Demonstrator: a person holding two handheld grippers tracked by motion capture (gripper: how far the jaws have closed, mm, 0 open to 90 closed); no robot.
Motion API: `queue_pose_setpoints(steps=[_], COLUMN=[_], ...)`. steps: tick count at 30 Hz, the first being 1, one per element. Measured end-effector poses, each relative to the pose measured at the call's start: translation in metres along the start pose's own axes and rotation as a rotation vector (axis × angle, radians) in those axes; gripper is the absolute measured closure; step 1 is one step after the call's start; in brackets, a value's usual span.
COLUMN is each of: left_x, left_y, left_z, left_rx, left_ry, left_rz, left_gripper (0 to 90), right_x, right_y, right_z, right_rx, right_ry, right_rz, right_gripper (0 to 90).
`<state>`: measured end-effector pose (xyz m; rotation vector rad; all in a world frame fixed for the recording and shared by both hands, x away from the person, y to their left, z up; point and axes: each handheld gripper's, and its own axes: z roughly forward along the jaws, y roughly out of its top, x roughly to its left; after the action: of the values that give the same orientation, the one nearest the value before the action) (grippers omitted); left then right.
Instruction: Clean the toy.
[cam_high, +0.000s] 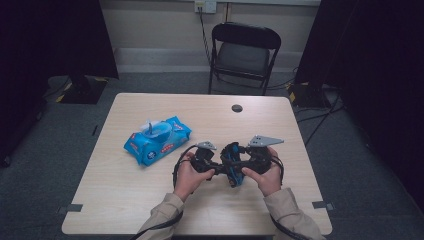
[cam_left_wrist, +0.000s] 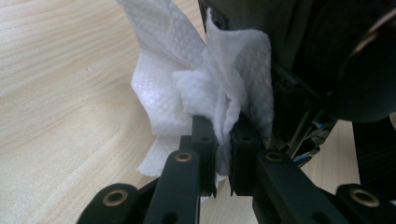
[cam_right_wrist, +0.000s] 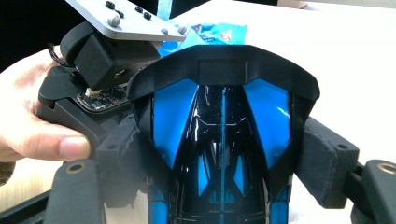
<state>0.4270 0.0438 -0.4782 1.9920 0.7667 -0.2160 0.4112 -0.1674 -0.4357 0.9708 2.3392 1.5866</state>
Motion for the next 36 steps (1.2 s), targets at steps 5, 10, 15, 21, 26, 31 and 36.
queue_pose_setpoints(steps=[5,10,15,21,26,31,36], left_x=[0.000,-0.001,-0.003,-0.003,-0.003,-0.005,-0.006], left_y=[-0.002,-0.004,-0.007,-0.009,-0.012,-0.015,-0.015], left_z=[0.003,0.007,0.011,0.012,0.015,0.018,0.020], left_rx=[0.001,0.015,0.024,0.031,0.042,0.048,0.059], left_ry=[-0.003,-0.006,-0.013,-0.014,-0.017,-0.024,-0.034], left_rz=[-0.005,0.001,0.001,0.007,0.010,0.006,0.007], left_gripper=[83.3,83.3,83.3,83.3,83.3,83.3,83.2], right_x=[-0.001,-0.002,-0.003,-0.003,-0.003,-0.003,-0.005], right_y=[0.000,0.000,0.000,0.000,0.001,0.001,0.002], right_z=[0.000,-0.001,-0.002,-0.002,-0.001,-0.002,-0.004], right_rx=[-0.002,-0.003,-0.011,-0.006,-0.008,-0.012,-0.021], right_ry=[0.000,-0.001,-0.004,-0.005,-0.005,-0.007,-0.009], right_rz=[0.002,0.007,0.012,0.012,0.013,0.018,0.023], right_gripper=[25.5,25.5,25.5,25.5,25.4,25.5,25.5])
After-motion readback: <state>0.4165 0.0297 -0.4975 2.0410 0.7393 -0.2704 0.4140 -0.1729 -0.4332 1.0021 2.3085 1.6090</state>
